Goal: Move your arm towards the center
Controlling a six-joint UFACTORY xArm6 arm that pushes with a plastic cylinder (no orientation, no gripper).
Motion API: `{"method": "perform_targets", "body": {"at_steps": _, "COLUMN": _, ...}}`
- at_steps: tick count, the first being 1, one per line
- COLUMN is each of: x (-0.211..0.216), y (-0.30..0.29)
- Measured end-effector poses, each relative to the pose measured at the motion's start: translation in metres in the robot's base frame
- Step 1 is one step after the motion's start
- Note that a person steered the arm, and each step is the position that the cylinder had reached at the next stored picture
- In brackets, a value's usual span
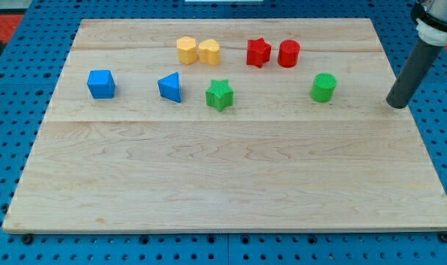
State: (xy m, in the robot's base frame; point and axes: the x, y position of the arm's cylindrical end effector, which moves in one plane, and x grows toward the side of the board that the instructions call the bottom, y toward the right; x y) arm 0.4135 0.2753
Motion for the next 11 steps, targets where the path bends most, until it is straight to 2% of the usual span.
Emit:
{"method": "perform_targets", "body": {"at_steps": 1, "x": 0.006, "y": -0.012}}
{"method": "perform_targets", "body": {"at_steps": 3, "x": 0.111, "y": -0.013}}
{"method": "perform_targets", "body": {"at_steps": 4, "x": 0.114, "y": -0.016}}
{"method": "perform_targets", "body": {"at_steps": 5, "x": 0.114, "y": -0.055}}
{"method": "perform_targets", "body": {"at_steps": 6, "x": 0.113, "y": -0.137}}
{"method": "perform_targets", "body": {"at_steps": 7, "x": 0.078, "y": -0.190}}
{"method": "perform_targets", "body": {"at_steps": 8, "x": 0.030, "y": -0.195}}
{"method": "perform_targets", "body": {"at_steps": 9, "x": 0.016, "y": -0.194}}
{"method": "perform_targets", "body": {"at_steps": 11, "x": 0.014, "y": -0.202}}
